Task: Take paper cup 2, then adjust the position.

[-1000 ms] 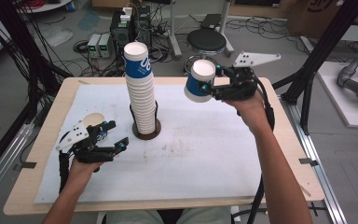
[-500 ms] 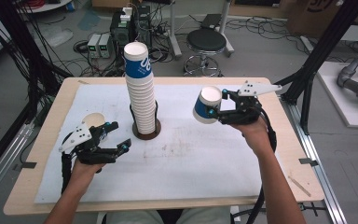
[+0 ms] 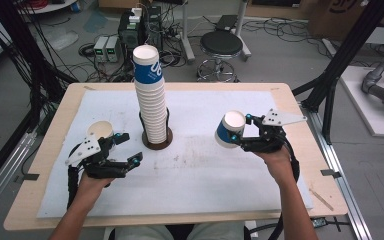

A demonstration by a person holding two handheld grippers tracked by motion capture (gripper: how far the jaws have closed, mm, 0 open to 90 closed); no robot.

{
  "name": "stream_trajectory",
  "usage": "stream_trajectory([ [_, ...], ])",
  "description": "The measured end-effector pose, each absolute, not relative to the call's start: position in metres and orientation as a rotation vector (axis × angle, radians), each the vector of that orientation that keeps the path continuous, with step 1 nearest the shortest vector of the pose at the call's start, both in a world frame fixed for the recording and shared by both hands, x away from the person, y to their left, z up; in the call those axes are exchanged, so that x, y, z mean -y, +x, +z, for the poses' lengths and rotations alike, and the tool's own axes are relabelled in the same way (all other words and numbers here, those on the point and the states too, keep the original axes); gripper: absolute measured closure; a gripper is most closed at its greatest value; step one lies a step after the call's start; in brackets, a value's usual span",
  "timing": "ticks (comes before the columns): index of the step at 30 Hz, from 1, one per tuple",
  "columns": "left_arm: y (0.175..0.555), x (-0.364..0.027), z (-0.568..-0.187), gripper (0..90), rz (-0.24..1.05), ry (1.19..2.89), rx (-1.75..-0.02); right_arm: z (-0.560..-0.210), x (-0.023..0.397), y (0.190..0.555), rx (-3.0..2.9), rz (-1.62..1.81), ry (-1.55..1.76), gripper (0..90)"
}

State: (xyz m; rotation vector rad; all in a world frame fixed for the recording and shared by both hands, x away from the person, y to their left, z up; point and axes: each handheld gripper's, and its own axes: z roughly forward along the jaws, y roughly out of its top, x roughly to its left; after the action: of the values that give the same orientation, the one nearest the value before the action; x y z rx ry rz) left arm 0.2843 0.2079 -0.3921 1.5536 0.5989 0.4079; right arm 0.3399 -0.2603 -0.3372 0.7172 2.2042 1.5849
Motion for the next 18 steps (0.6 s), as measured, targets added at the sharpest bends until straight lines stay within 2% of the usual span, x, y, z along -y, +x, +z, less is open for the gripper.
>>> stream_trajectory([
  [18,0.285,-0.194,-0.391,15.5,0.369,1.574,-0.525,-0.348,0.262,0.326,-2.259,1.533,0.679,28.4],
])
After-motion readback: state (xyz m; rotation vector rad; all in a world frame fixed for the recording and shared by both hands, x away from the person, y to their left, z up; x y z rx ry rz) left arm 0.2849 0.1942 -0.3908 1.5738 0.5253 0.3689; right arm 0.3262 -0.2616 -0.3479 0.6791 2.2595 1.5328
